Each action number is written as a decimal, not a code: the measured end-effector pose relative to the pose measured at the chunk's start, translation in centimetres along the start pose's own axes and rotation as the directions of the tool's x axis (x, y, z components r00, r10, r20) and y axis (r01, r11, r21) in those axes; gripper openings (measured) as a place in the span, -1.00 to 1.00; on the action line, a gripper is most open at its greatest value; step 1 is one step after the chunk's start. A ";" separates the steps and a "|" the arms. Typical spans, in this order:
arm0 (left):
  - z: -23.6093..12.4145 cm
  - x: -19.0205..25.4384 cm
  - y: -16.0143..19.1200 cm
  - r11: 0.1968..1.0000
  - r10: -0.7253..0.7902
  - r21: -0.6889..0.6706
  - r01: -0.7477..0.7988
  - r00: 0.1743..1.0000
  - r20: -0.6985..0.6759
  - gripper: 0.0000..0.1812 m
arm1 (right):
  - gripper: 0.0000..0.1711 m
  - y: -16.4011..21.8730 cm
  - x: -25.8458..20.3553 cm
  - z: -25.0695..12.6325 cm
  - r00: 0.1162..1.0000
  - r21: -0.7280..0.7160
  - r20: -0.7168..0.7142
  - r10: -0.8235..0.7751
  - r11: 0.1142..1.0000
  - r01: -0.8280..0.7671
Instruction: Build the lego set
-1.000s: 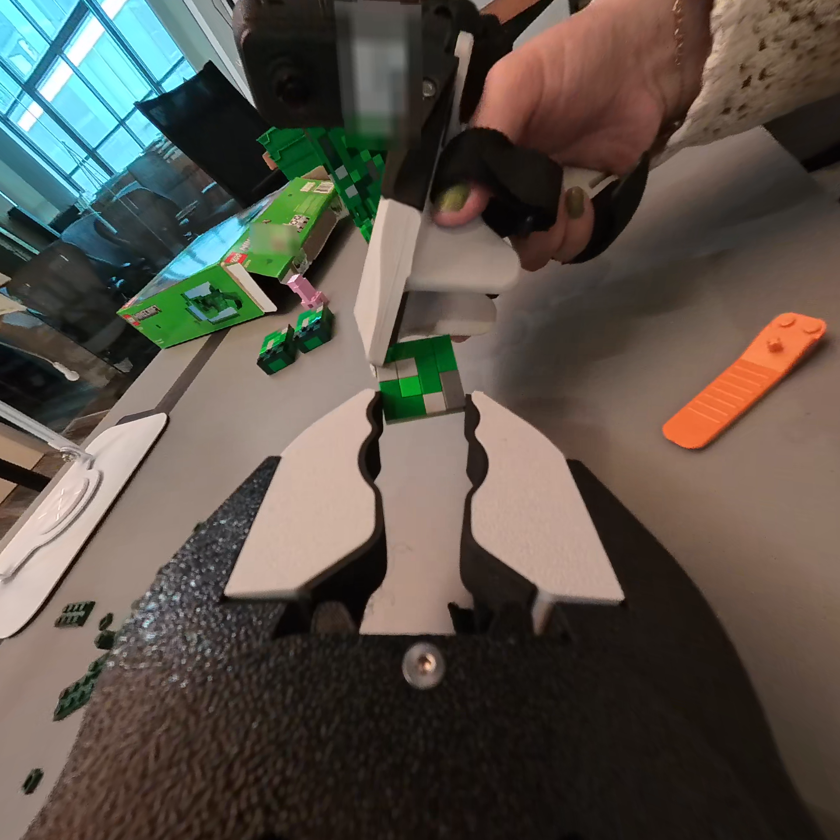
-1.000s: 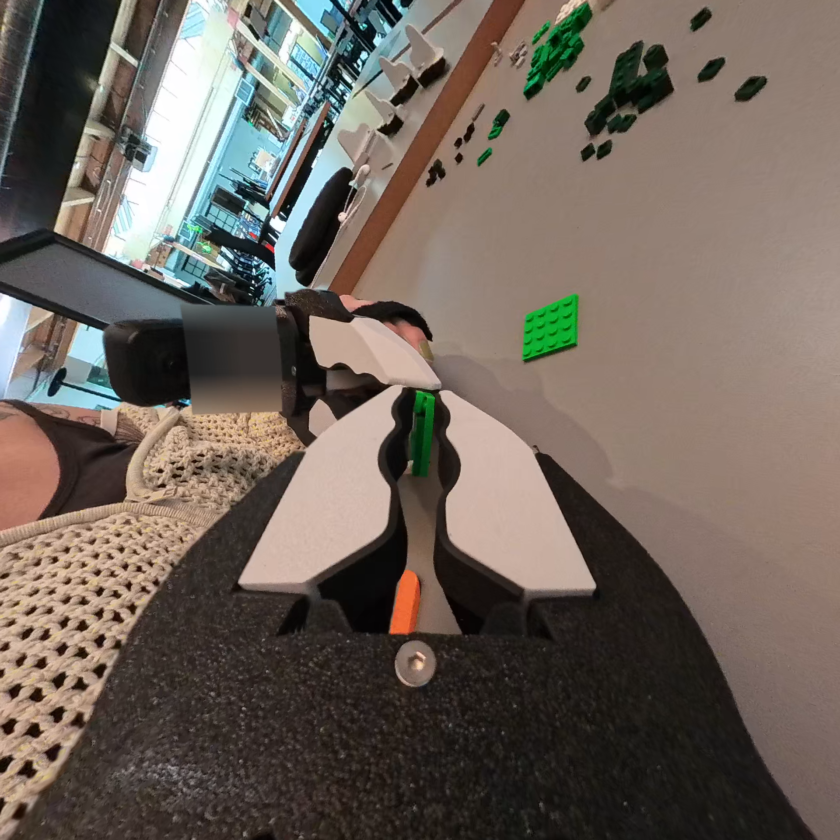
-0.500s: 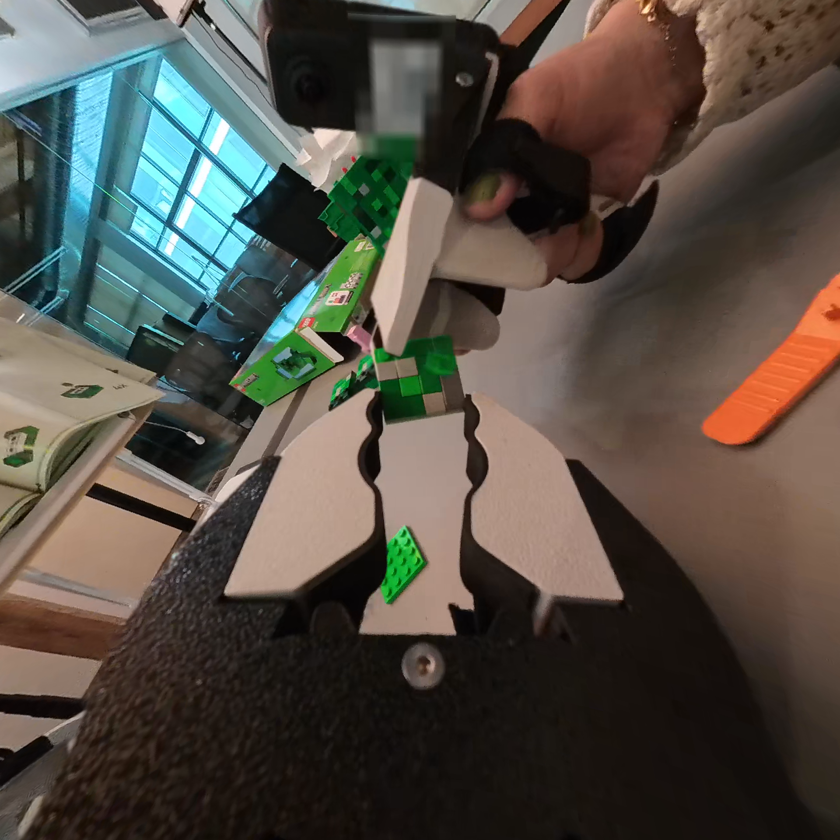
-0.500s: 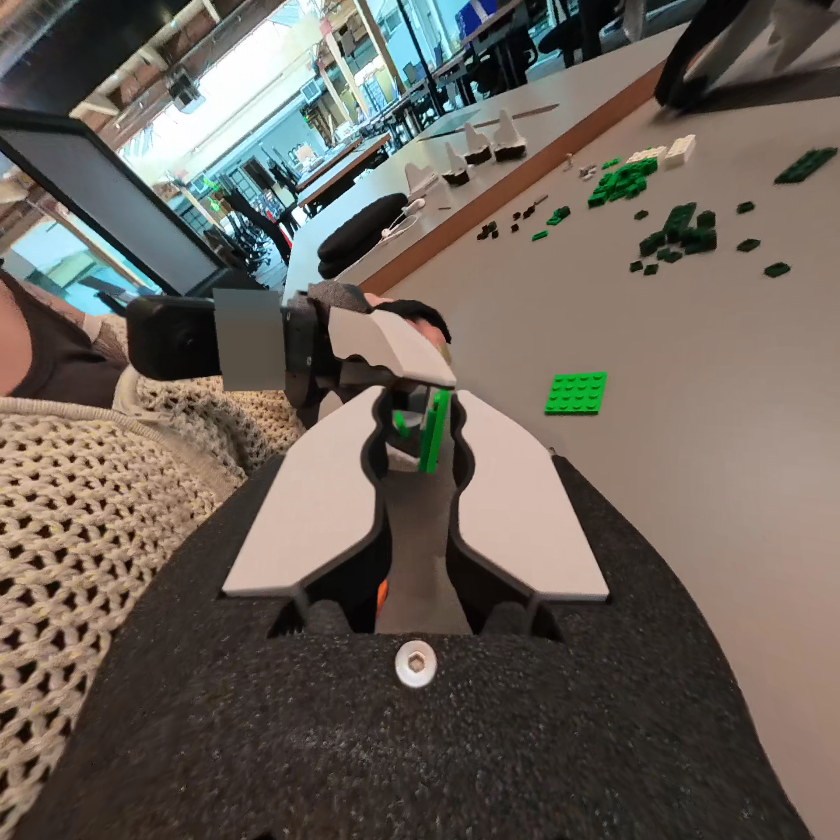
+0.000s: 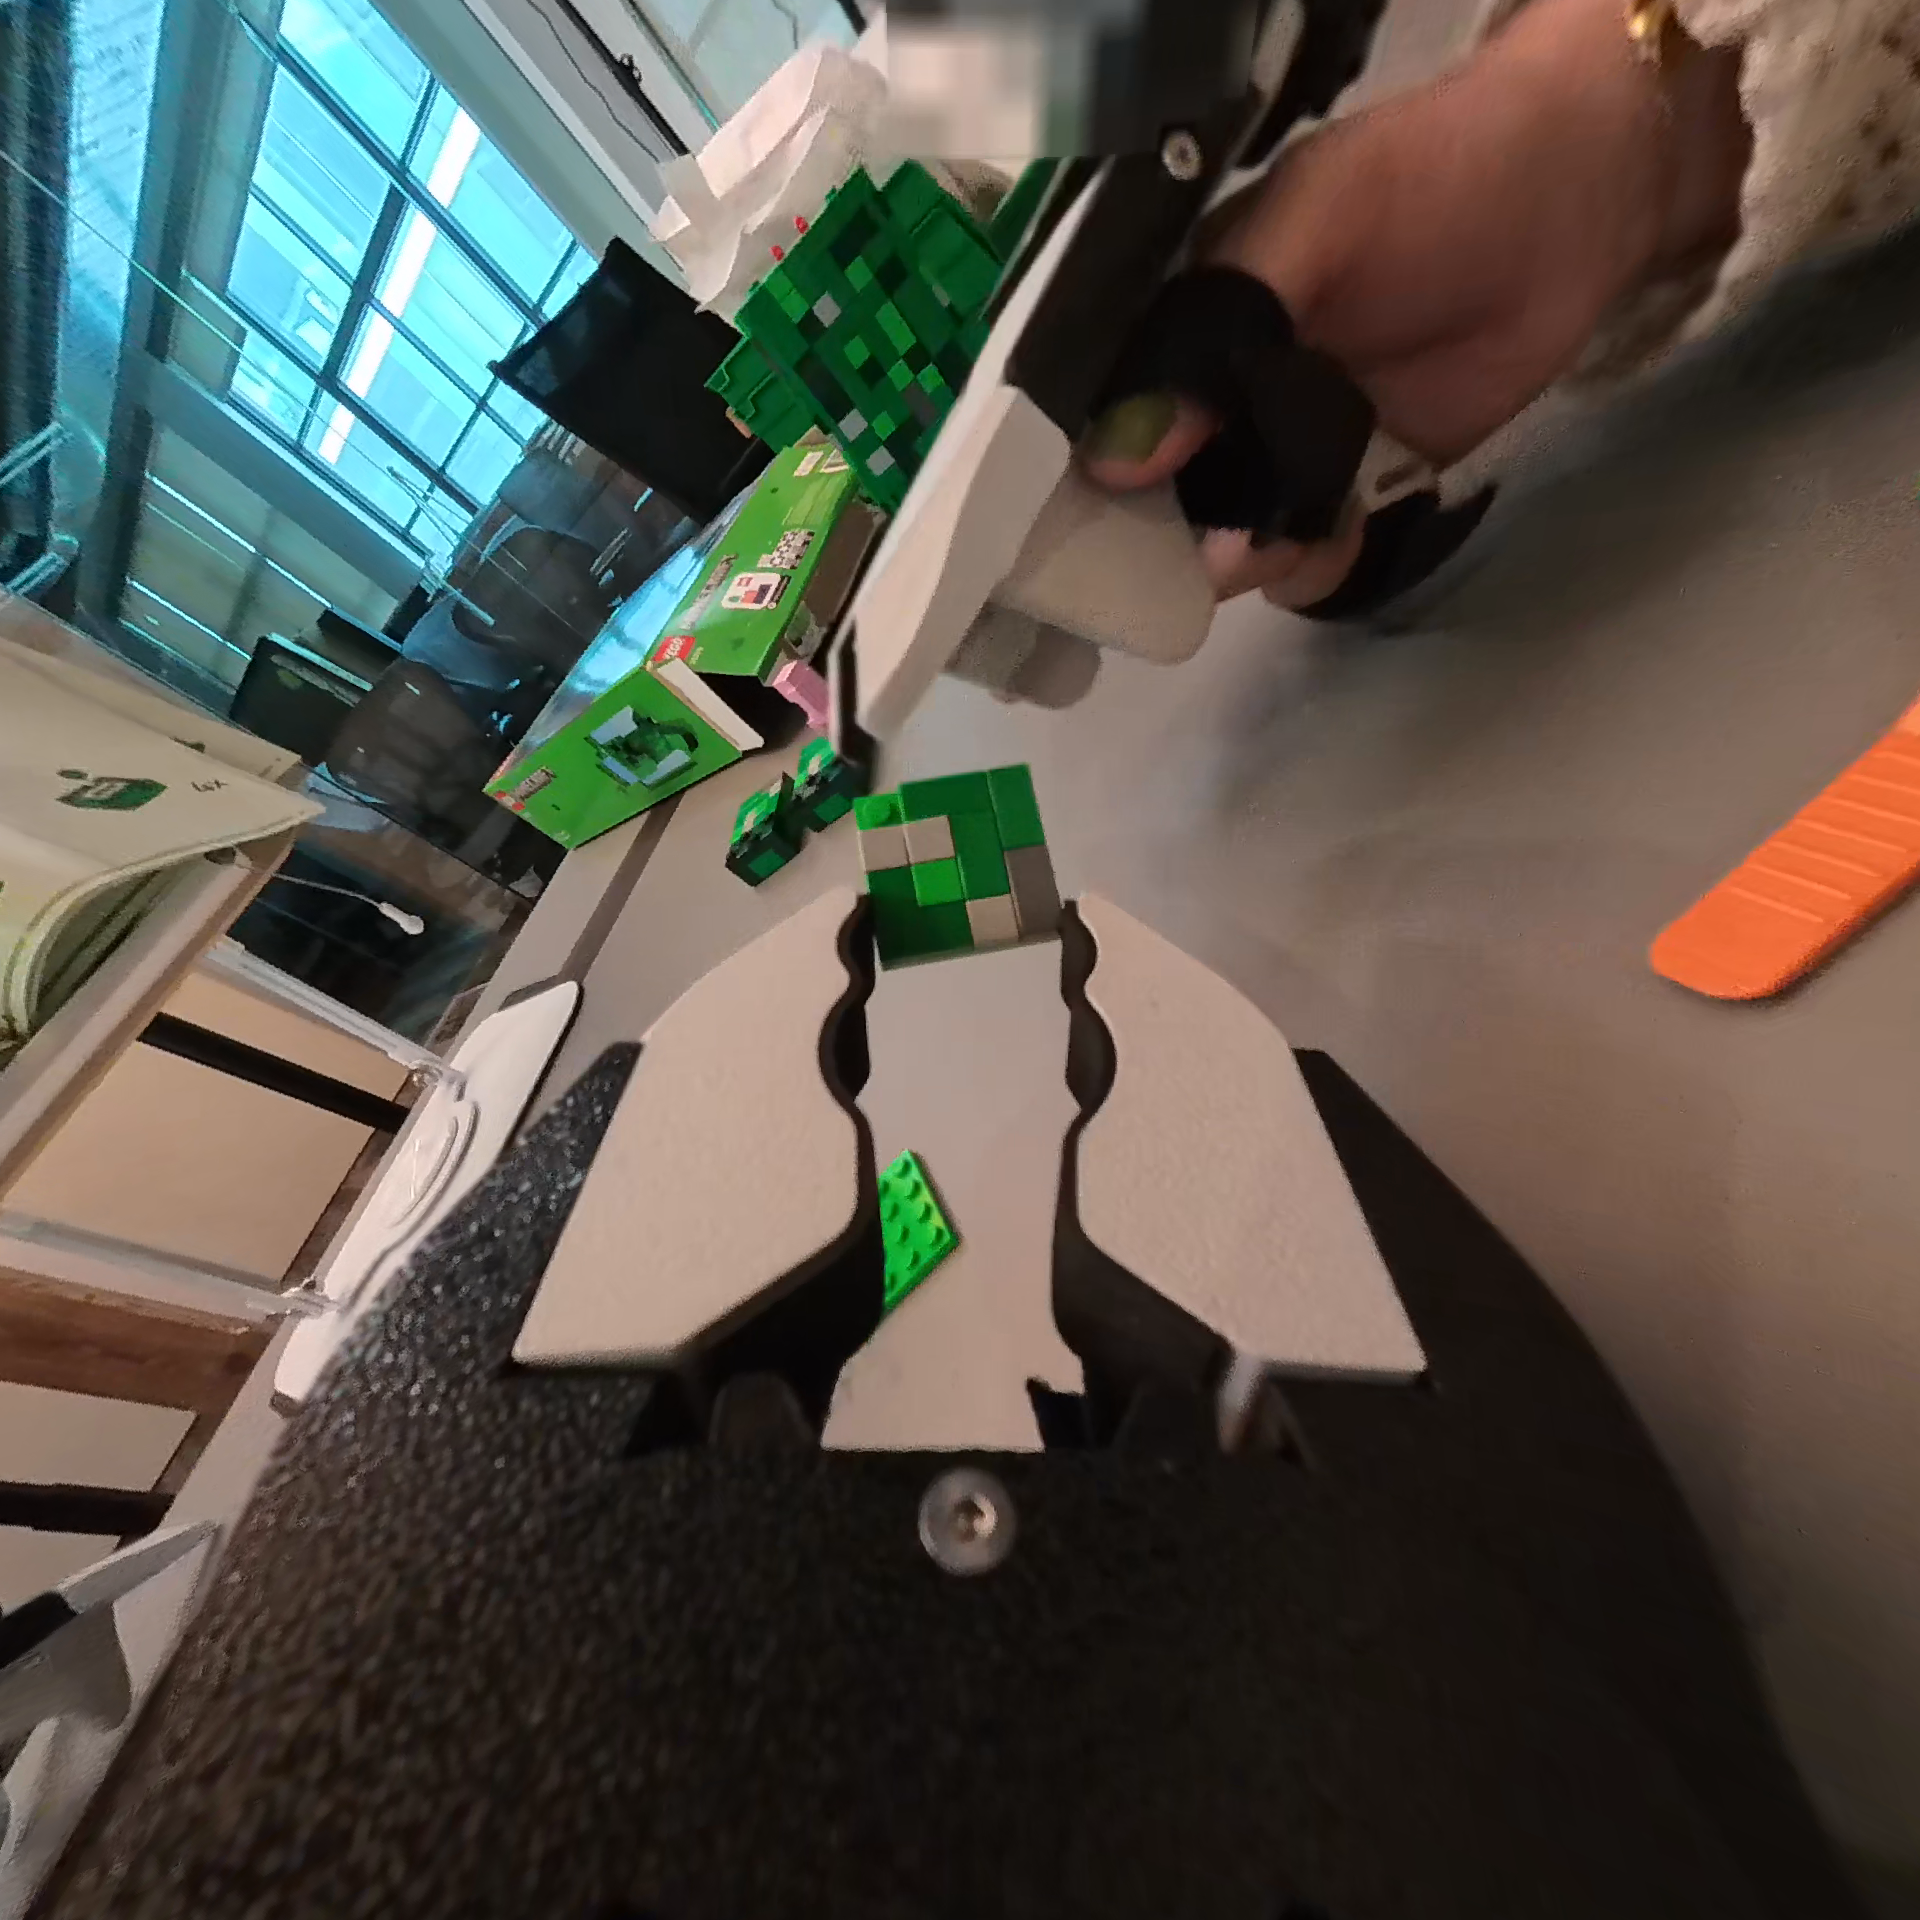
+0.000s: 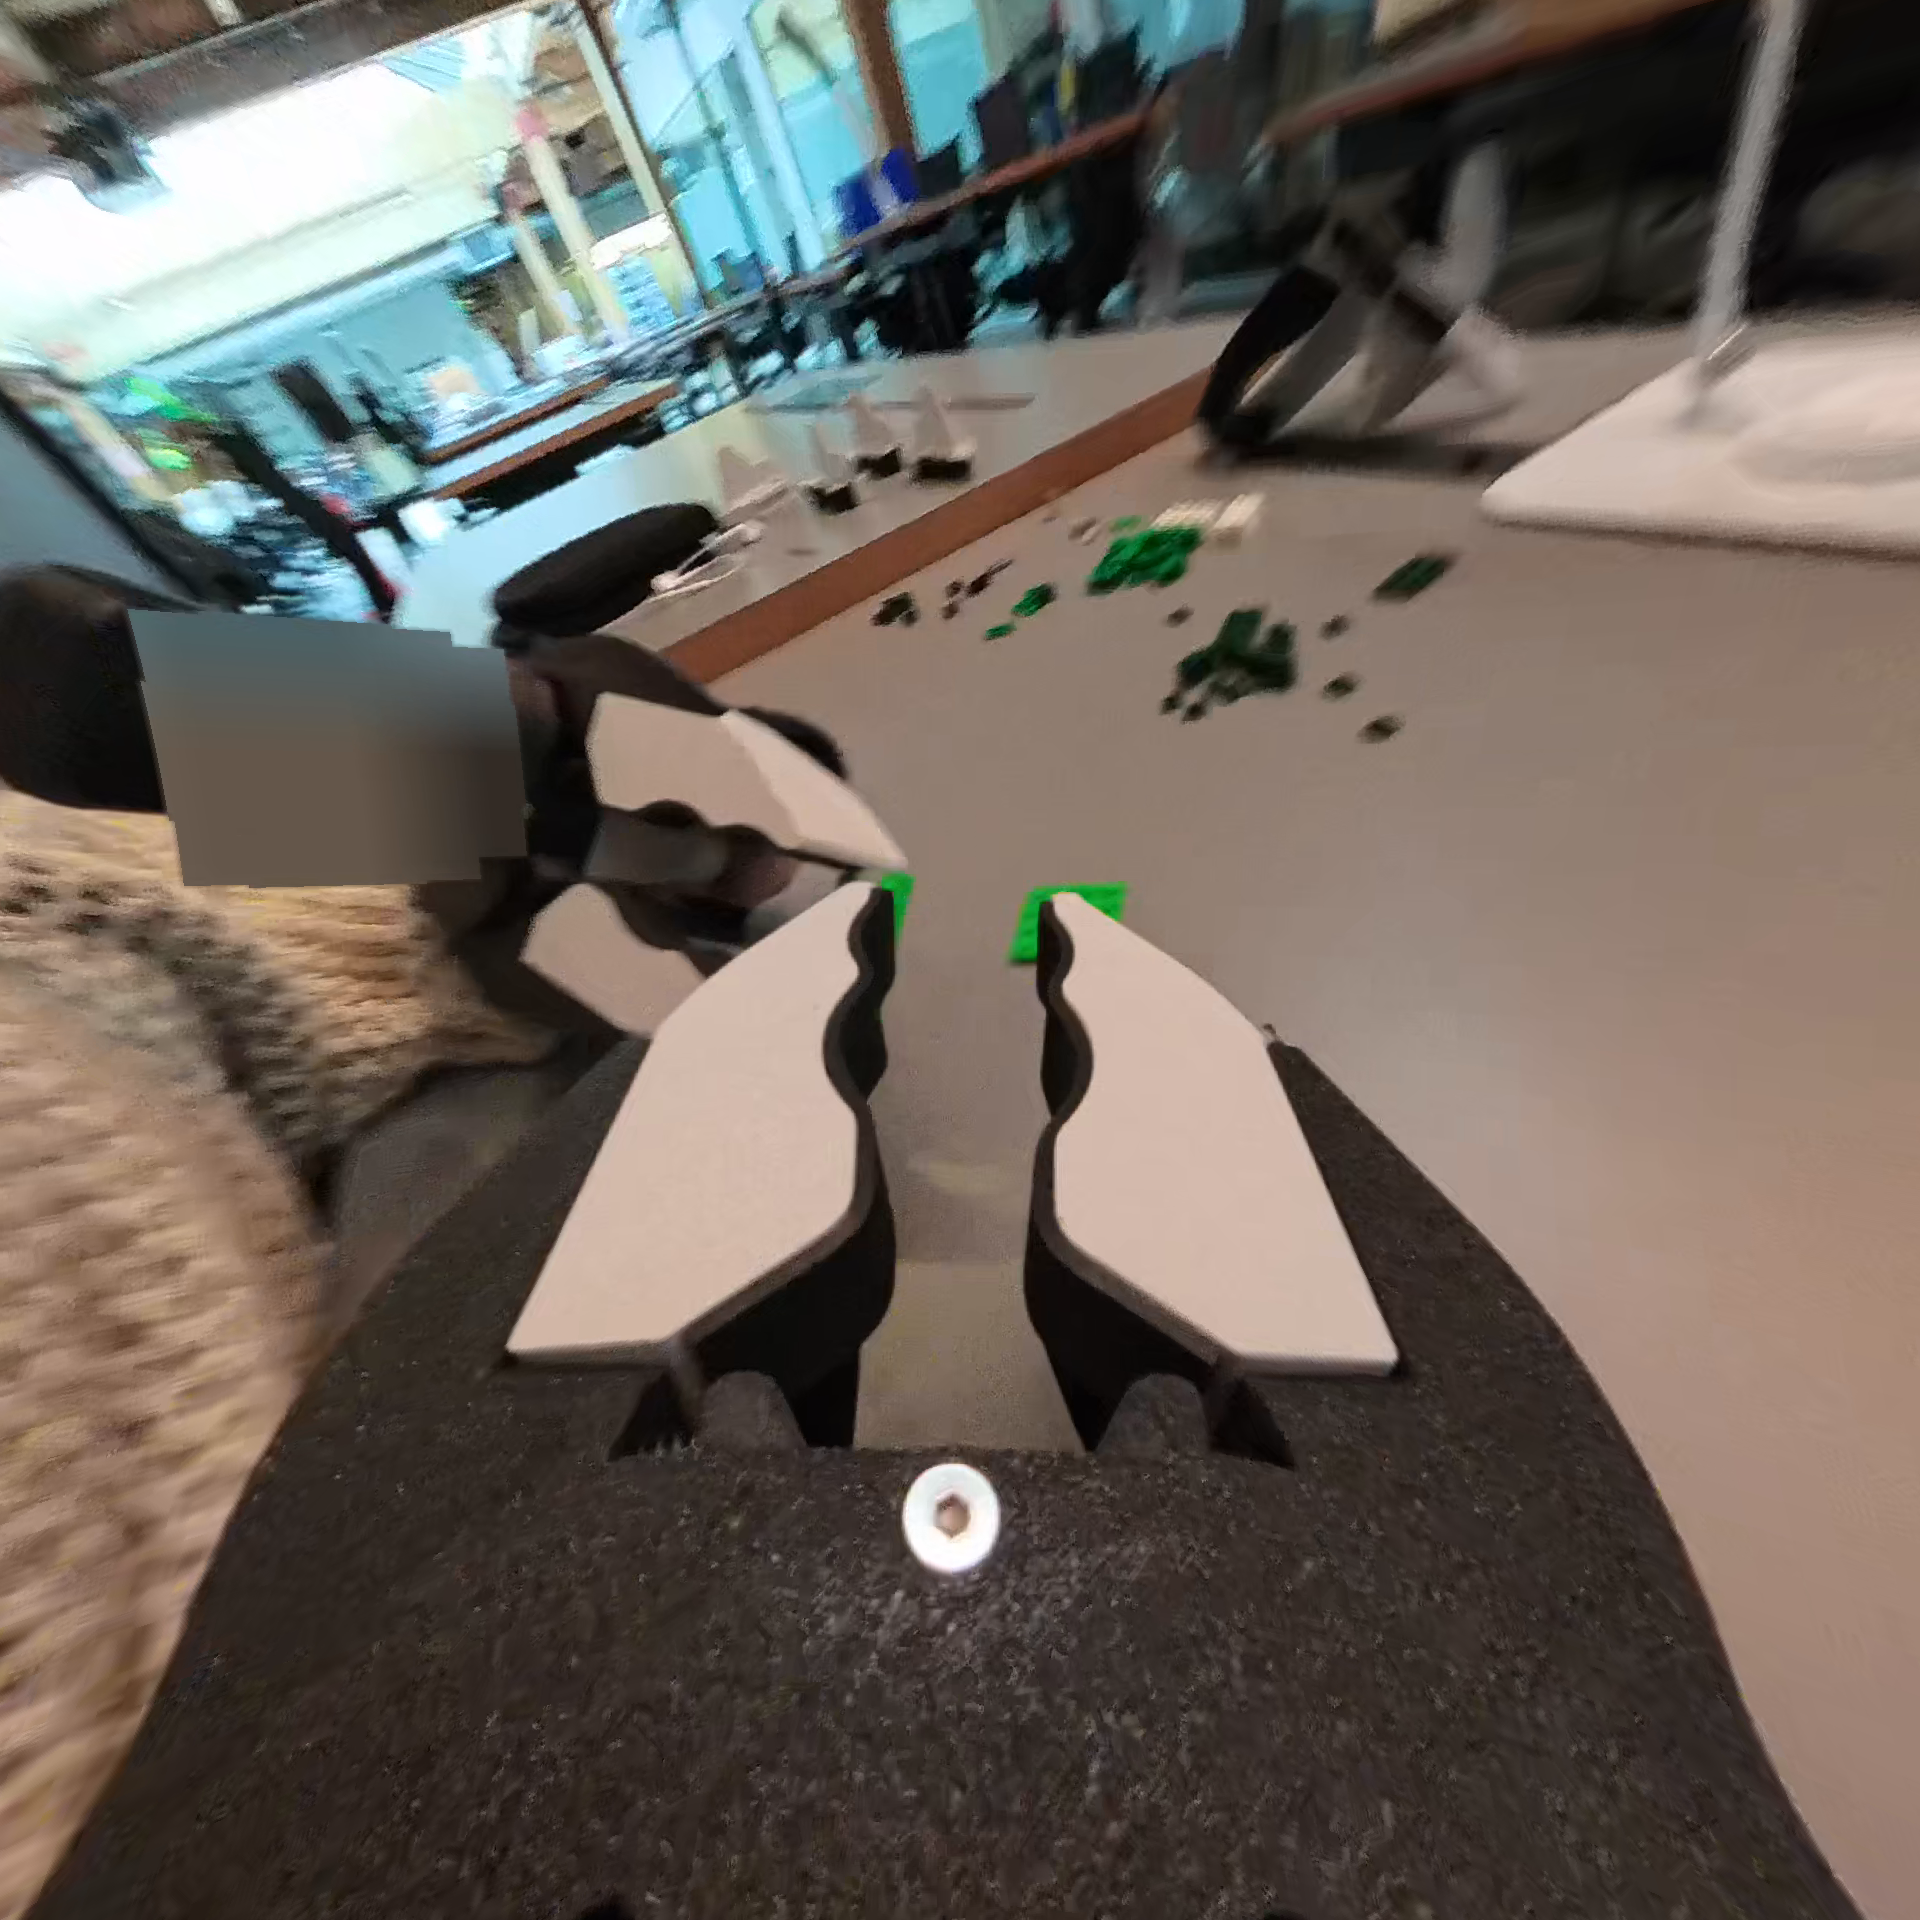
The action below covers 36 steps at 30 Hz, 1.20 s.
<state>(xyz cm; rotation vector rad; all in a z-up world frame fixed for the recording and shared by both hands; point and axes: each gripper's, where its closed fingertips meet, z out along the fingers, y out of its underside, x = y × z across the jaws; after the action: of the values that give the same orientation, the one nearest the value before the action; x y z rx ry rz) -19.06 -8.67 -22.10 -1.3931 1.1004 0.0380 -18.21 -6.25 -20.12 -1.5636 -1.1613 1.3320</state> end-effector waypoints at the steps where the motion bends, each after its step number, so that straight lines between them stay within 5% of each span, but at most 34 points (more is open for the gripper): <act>1: 0.0 0.0 0.1 1.000 -0.005 -0.002 0.005 1.000 0.002 -0.61 | -0.70 -0.5 0.6 -0.1 0.997 0.062 -0.057 -0.058 0.996 0.061; 7: 0.0 -0.3 0.1 0.999 -0.046 0.005 0.046 0.999 0.010 -0.61 | -0.76 -3.3 2.1 -1.5 0.965 0.259 -0.219 -0.143 0.945 0.198; 11: 0.0 -0.3 0.1 0.998 -0.065 0.012 0.065 0.998 0.003 -0.61 | -0.76 -1.8 -0.3 -3.9 0.963 0.047 -0.118 -0.243 0.967 0.250; 17: 0.1 0.6 -0.3 0.998 -0.061 0.013 0.061 0.998 -0.027 -0.61 | -0.80 7.5 -3.9 -10.4 0.967 -0.440 -0.158 -0.198 0.891 0.110; 24: 0.2 1.3 -0.7 0.997 -0.078 0.026 0.079 0.996 -0.053 -0.61 | -0.81 12.0 -7.5 -12.4 0.952 -0.556 -0.197 -0.234 0.827 0.088; 36: 0.6 1.4 -0.7 0.993 -0.107 0.035 0.109 0.992 -0.060 -0.61 | -0.92 13.5 -7.7 -11.4 0.948 -0.611 -0.160 -0.276 0.781 0.124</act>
<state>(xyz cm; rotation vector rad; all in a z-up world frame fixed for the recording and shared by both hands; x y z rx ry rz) -17.55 -9.18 -22.58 -1.4245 1.0665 -0.1022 -5.09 -17.54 -28.68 -1.9001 -1.6348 0.6212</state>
